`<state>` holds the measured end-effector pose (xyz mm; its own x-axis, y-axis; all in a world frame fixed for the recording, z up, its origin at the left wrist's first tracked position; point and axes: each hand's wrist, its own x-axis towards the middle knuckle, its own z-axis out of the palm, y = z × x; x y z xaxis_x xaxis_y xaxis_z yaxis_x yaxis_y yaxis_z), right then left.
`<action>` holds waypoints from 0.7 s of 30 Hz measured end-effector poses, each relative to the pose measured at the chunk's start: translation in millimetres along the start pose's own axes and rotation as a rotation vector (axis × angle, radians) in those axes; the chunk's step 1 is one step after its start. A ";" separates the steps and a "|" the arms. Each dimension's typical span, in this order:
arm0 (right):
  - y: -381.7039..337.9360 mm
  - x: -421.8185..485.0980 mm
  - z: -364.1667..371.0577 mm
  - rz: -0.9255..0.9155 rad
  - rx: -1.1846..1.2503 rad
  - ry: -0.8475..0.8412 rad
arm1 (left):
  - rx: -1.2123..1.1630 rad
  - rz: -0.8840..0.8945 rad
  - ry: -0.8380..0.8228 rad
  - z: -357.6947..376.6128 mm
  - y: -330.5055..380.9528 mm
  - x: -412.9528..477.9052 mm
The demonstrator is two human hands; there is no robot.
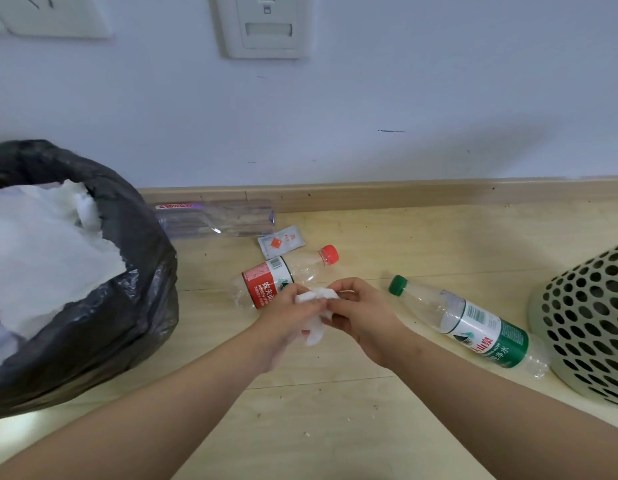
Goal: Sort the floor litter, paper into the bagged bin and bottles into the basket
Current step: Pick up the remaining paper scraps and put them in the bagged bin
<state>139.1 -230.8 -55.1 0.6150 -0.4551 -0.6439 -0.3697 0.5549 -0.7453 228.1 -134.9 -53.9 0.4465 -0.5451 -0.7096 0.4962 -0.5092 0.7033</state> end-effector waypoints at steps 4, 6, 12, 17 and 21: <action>-5.5 -0.9 12.1 0.007 -0.108 -0.051 | -0.005 0.088 0.143 -12.7 2.5 -1.7; -10.3 1.9 15.1 -0.037 -0.216 0.013 | 0.064 0.184 0.261 -20.2 10.8 0.2; -30.2 25.0 25.0 -0.264 -0.707 0.251 | 0.327 0.385 0.551 -55.1 45.6 19.6; -53.8 54.4 44.0 -0.410 -1.147 0.283 | 0.440 0.232 0.471 -65.0 25.1 38.2; -59.6 89.1 61.5 -0.304 -1.275 0.051 | 0.391 0.215 0.417 -69.6 15.3 47.1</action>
<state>258.8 -261.6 -57.3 0.7733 -0.4860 -0.4073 -0.6339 -0.6054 -0.4813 308.5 -122.0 -79.6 0.7993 -0.3966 -0.4515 0.0874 -0.6665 0.7403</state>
